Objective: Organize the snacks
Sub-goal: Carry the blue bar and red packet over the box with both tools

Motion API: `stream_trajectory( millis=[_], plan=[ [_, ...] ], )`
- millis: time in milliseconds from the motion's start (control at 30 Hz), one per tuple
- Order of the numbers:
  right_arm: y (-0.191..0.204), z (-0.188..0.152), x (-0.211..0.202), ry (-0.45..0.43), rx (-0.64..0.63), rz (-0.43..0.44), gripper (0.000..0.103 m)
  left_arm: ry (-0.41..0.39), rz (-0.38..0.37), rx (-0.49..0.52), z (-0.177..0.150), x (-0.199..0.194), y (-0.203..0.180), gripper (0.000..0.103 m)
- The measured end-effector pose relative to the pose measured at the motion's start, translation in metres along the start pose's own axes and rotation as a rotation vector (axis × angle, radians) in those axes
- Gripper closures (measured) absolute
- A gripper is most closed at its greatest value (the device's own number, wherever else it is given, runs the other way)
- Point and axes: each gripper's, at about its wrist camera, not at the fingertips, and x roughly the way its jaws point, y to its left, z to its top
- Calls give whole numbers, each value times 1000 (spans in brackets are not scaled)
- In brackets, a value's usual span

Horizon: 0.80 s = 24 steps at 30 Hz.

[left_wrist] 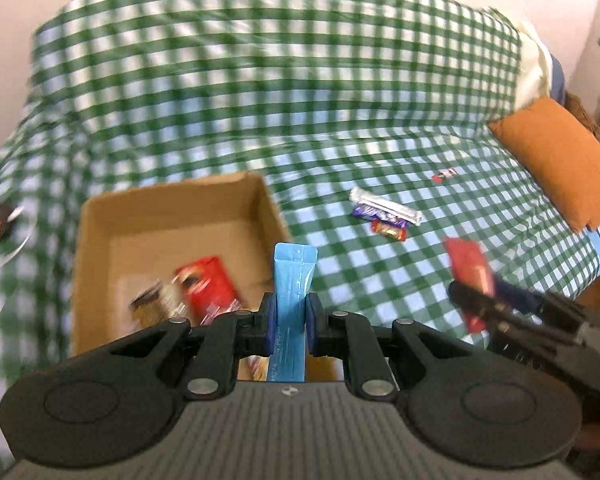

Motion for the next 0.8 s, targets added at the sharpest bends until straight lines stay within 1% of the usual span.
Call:
stream_trajectory(
  millis=[133, 267, 367, 500, 633, 800],
  plan=[
    [61, -22, -22, 33, -89, 72, 56, -15, 43, -44, -45, -32, 24, 87],
    [98, -44, -35, 83, -147, 107, 56, -19, 73, -81, -83, -54, 50, 87],
    [119, -54, -43, 94, -187, 115, 56, -35, 85, -112, -103, -67, 69, 87],
    [134, -57, -51, 82, -224, 101, 56, -55, 71, -145, -113, -77, 84, 87],
    [142, -59, -59, 82, -247, 88, 56, -75, 53, -157, -116, -82, 90, 87],
    [149, -60, -59, 91, -276, 77, 56, -79, 38, -167, -117, -79, 91, 87]
  ],
)
